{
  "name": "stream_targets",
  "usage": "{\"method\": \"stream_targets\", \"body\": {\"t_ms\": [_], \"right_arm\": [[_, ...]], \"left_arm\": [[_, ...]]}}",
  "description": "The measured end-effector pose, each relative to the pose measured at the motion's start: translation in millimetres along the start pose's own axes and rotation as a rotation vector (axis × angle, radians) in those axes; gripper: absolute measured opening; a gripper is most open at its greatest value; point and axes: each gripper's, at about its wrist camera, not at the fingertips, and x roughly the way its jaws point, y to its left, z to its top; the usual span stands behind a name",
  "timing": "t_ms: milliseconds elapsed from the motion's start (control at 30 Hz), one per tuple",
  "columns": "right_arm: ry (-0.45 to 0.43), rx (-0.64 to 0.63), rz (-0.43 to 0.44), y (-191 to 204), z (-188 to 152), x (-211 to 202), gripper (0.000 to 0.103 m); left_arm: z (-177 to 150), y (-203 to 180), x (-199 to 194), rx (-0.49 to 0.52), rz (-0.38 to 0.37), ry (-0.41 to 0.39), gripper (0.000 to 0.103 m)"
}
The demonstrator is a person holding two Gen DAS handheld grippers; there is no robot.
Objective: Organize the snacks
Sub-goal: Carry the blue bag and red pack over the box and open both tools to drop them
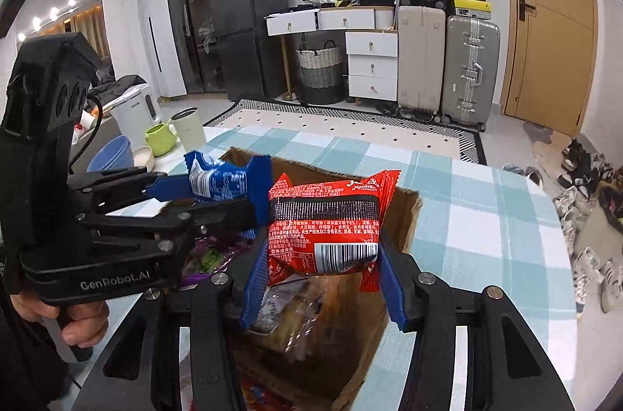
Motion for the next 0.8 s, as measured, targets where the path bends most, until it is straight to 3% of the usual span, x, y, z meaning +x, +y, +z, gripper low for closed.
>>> {"method": "stream_targets", "body": {"t_ms": [300,400,467,600,700,733,800], "right_arm": [[0.029,-0.029,-0.027,-8,-1,11,0.052],[0.019,-0.026,-0.034,-9,-1,8,0.059],[-0.005,-0.026,-0.052,-10,0,2,0.071],[-0.022,0.000,-0.063,-15,1,-13,0.078],[-0.051,0.017,-0.057,-20,-4,-31,0.087],[-0.058,0.024,-0.059,-21,-6,-38,0.090],[-0.064,0.040,-0.066,-23,-9,-50,0.096]], "left_arm": [[2,-3,32,-0.002,-0.007,0.035,0.043],[1,-4,34,0.000,0.002,0.033,0.043],[1,-5,34,0.006,0.010,0.030,0.043],[-1,-2,27,-0.008,0.001,0.037,0.047],[-2,-2,17,-0.017,-0.014,0.034,0.068],[-3,-2,11,-0.021,-0.018,0.020,0.079],[-4,-4,0,-0.015,-0.026,0.004,0.087]]}}
